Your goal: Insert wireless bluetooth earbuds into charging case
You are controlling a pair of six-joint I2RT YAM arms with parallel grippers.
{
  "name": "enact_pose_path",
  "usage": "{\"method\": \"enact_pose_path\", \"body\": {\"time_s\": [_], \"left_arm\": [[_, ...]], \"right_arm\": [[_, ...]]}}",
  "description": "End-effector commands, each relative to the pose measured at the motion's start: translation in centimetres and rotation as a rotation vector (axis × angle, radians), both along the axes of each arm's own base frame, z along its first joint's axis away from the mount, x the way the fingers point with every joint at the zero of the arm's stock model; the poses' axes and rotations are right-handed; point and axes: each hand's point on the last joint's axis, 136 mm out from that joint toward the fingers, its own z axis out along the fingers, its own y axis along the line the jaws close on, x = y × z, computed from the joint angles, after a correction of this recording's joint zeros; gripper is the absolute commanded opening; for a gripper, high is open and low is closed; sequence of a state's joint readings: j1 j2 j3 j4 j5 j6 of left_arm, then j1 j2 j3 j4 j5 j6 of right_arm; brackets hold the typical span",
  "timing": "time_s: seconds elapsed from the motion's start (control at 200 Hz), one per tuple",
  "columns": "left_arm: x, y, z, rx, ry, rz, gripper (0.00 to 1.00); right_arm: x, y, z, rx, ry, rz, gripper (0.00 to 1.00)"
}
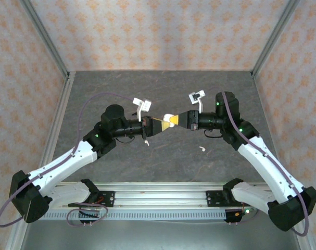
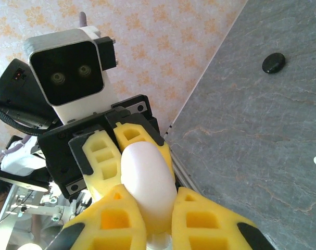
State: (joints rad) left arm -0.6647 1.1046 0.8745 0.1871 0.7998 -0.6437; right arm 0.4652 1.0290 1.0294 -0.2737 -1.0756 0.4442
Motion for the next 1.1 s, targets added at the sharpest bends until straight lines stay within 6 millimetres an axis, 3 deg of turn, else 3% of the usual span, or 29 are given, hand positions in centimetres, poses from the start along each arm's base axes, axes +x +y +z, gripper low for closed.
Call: {"method": "enact_pose_path", "body": {"time_s": [0.0, 0.225, 0.375, 0.676, 0.871, 1.011, 1.091], "left_arm": [[-0.1, -0.4, 1.5, -0.010, -0.064, -0.029, 0.00], [-0.6, 0.5, 0.6, 0.089, -0.234, -0.023, 0.00], [-1.0, 1.6, -0.2, 0.160, -0.331, 0.004, 0.00], [-1.5, 2.8, -2.4, 0.210, -0.322, 0.034, 0.00], [-1.5, 3.2, -3.5, 0.226, -0.300, 0.054, 0.00], [-1.4, 3.2, -3.6, 0.206, -0.290, 0.060, 0.00], [-1.4, 3.1, -3.6, 0.188, -0.280, 0.059, 0.00]], "right_arm": [[-1.2, 0.2, 1.1, 0.027, -0.049, 0.062, 0.04], [-1.4, 0.0, -0.4, -0.034, -0.028, 0.069, 0.13], [-0.9, -0.3, -1.6, -0.083, -0.014, 0.038, 0.28], [1.8, -1.1, -4.4, -0.221, 0.040, -0.083, 0.42], [1.4, -0.2, -2.5, -0.127, 0.020, -0.040, 0.50], [0.3, 0.4, 0.1, 0.024, -0.022, 0.001, 0.63], [0.0, 0.6, 0.6, 0.073, -0.034, 0.004, 0.67]]}}
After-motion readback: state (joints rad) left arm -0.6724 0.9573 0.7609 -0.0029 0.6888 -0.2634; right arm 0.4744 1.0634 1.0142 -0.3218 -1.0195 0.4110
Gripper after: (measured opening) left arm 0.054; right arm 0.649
